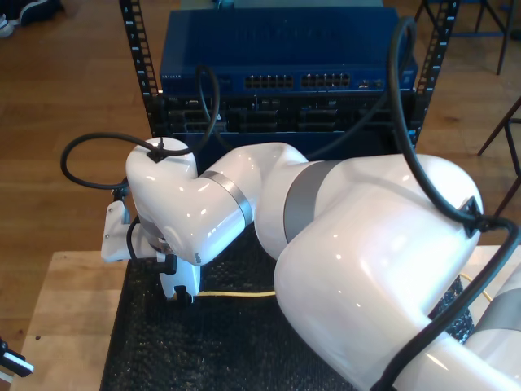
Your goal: Grab the cable and plug it in
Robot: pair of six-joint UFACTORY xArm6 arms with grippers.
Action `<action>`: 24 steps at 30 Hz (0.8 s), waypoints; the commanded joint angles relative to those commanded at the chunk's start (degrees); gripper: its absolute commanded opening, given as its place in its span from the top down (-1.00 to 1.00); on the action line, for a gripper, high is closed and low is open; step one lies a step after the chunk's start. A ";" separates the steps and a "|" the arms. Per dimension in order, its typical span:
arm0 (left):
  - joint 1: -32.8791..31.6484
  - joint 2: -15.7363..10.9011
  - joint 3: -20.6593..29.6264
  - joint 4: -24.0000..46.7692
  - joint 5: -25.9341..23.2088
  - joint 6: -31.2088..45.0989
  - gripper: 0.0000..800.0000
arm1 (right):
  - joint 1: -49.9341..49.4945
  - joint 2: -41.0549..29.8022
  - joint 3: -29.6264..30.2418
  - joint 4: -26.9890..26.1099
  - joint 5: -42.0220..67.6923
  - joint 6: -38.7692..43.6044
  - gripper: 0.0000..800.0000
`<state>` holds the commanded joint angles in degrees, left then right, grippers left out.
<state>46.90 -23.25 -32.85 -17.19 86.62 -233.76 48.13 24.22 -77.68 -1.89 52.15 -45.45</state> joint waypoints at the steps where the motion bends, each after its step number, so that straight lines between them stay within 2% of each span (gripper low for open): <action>1: 0.00 -0.09 0.00 0.00 -0.09 0.00 -1.00 | 0.00 0.00 0.00 0.00 0.00 0.00 0.78; 2: 0.00 0.00 0.00 0.00 -0.09 0.00 -1.00 | 0.00 0.00 0.00 0.00 0.00 0.09 0.88; 9: 0.00 0.00 0.00 0.00 -0.09 0.00 -1.00 | -0.09 0.00 0.18 0.09 0.09 0.35 0.97; 14: 0.00 -0.09 0.00 0.00 0.00 -0.09 -1.00 | -0.44 -0.44 0.18 0.18 0.26 0.35 0.99; 24: 0.00 -0.09 -0.35 -0.70 0.53 -0.09 -1.00 | -4.13 -5.63 0.79 0.70 3.08 -0.09 0.99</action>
<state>46.90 -23.34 -33.20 -17.89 87.14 -233.85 44.00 18.59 -76.89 -1.19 55.23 -45.54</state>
